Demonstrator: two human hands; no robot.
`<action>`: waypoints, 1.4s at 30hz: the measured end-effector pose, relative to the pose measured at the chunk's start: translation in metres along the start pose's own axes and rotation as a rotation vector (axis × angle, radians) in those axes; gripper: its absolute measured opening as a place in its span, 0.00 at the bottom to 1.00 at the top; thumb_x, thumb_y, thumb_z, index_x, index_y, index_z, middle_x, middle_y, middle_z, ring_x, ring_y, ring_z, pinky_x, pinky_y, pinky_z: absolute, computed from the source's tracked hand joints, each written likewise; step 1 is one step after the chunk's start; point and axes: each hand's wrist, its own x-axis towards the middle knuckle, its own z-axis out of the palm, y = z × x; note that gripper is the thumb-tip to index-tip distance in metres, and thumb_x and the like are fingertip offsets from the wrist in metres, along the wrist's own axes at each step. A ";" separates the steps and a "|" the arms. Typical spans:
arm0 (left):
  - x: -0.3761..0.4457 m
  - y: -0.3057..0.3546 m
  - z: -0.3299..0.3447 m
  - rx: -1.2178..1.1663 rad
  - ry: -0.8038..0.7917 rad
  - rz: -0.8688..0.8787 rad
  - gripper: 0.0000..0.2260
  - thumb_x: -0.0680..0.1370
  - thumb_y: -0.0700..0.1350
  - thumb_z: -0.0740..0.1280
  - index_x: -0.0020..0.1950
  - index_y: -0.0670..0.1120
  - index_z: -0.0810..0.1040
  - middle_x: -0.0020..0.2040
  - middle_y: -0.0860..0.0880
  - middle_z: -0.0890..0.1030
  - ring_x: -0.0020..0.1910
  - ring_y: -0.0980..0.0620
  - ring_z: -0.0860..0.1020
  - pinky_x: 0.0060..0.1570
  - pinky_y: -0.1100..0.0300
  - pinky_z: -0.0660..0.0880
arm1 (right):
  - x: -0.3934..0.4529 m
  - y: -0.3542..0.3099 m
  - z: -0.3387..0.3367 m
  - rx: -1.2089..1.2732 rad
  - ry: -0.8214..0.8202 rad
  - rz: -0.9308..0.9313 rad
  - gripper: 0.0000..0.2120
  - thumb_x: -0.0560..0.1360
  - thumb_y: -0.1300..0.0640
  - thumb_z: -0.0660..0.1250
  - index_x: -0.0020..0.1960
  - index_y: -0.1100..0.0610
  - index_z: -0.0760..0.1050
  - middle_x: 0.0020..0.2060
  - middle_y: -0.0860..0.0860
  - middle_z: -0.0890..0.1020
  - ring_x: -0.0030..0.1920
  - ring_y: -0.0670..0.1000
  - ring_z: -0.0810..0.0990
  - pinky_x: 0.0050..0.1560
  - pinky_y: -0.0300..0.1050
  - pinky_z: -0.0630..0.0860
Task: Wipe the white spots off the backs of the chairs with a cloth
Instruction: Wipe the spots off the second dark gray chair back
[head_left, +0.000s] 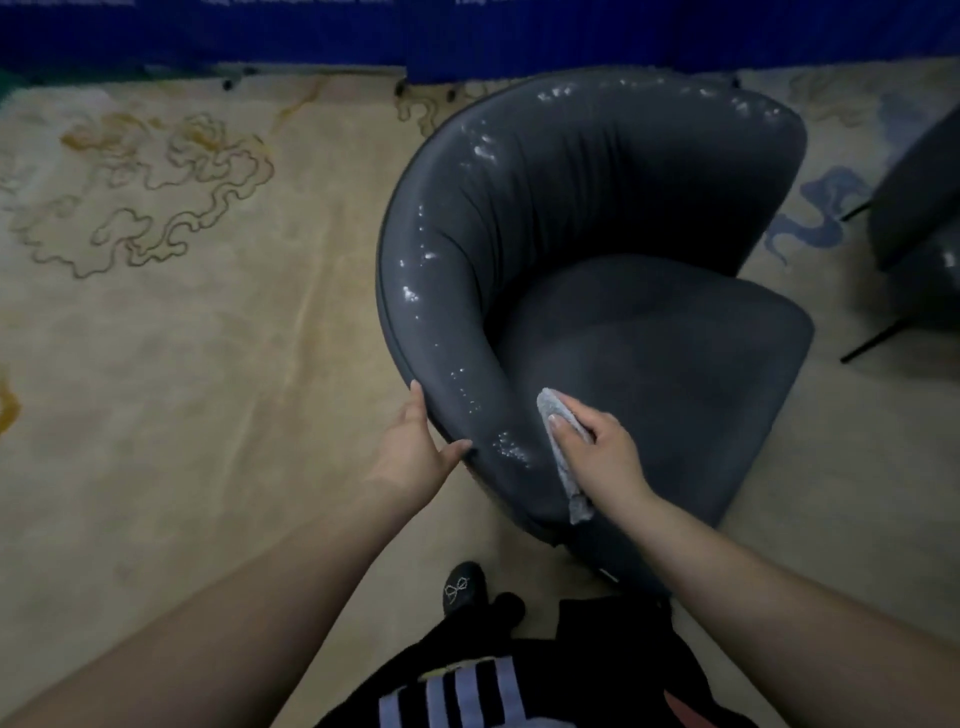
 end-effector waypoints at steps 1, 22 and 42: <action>0.003 -0.002 0.001 0.014 -0.021 0.012 0.48 0.72 0.56 0.72 0.79 0.46 0.42 0.72 0.44 0.68 0.63 0.44 0.73 0.56 0.54 0.73 | 0.001 0.003 0.006 0.011 0.017 0.017 0.16 0.78 0.53 0.64 0.65 0.44 0.75 0.58 0.49 0.76 0.56 0.42 0.75 0.59 0.35 0.68; 0.012 -0.016 0.010 -0.084 0.015 0.093 0.52 0.66 0.53 0.78 0.79 0.47 0.46 0.62 0.51 0.78 0.56 0.54 0.79 0.45 0.63 0.73 | 0.007 0.020 0.072 0.060 0.264 0.222 0.14 0.79 0.51 0.63 0.64 0.53 0.76 0.55 0.53 0.69 0.44 0.52 0.79 0.42 0.32 0.74; 0.049 -0.015 -0.028 -0.139 -0.101 0.094 0.54 0.70 0.44 0.77 0.77 0.47 0.35 0.70 0.48 0.71 0.55 0.50 0.80 0.56 0.54 0.76 | 0.025 0.000 0.096 0.169 0.433 0.240 0.18 0.80 0.49 0.62 0.62 0.60 0.73 0.42 0.43 0.68 0.37 0.40 0.75 0.33 0.21 0.66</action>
